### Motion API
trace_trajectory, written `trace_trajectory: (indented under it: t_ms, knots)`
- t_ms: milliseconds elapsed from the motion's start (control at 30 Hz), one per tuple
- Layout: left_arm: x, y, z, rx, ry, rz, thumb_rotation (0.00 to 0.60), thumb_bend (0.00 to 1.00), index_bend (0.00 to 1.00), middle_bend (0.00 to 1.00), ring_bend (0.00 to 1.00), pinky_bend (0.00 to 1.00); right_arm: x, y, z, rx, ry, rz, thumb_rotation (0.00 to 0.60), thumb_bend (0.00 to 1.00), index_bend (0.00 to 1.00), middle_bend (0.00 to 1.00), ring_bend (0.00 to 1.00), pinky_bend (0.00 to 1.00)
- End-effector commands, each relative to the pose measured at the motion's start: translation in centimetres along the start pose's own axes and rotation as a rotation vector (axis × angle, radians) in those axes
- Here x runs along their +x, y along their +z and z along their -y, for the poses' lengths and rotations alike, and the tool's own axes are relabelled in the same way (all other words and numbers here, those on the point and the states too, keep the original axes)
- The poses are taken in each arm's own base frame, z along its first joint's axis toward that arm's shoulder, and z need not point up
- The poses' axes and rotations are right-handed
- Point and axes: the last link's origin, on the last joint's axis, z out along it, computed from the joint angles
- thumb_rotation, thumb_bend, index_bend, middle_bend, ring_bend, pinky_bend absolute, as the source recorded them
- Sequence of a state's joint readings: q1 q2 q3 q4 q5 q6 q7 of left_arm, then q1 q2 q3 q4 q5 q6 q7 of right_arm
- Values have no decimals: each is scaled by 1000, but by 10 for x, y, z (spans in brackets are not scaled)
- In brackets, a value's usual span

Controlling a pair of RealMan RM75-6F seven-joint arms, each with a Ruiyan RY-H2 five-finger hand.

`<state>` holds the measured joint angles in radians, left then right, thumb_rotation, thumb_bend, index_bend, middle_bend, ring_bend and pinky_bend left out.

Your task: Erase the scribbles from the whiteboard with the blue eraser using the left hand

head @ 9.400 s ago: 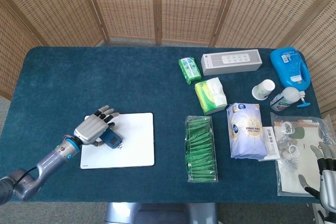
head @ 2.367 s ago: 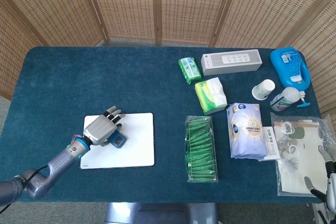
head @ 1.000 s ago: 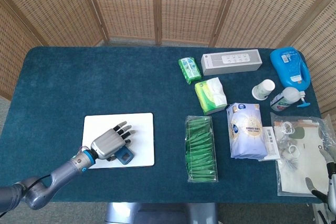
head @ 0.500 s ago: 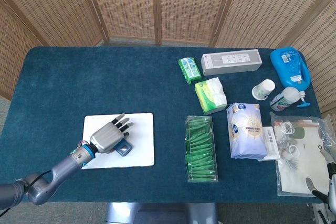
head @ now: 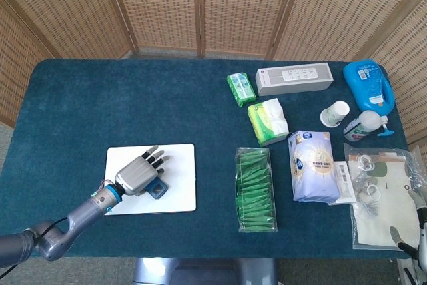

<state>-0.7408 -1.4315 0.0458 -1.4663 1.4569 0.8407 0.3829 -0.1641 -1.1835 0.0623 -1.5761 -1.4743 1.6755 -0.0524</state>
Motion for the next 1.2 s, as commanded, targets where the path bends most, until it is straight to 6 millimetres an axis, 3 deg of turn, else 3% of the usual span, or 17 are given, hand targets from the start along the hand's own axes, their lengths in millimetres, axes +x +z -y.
trace_trajectory:
  t_ms: [33,467,733,1200]
  knots:
    - [0,-3,-4,-15,1,1,600,280,718,116,0,0,0,0,0,1,1,0,600,231,140,107,0,34]
    - [14,-6,-15,-60,-43,-38,600,280,718,116,0,0,0,1,1,4,0,-3,600,230,139,107,0,34]
    - [23,10,-1,-4,-48,-76,600,279,714,110,0,0,-1,1,1,3,2,-1,600,230,139,107,0,34]
    - [12,37,11,59,-68,-38,600,280,710,101,0,0,-2,1,2,4,-1,4,600,231,140,107,0,35]
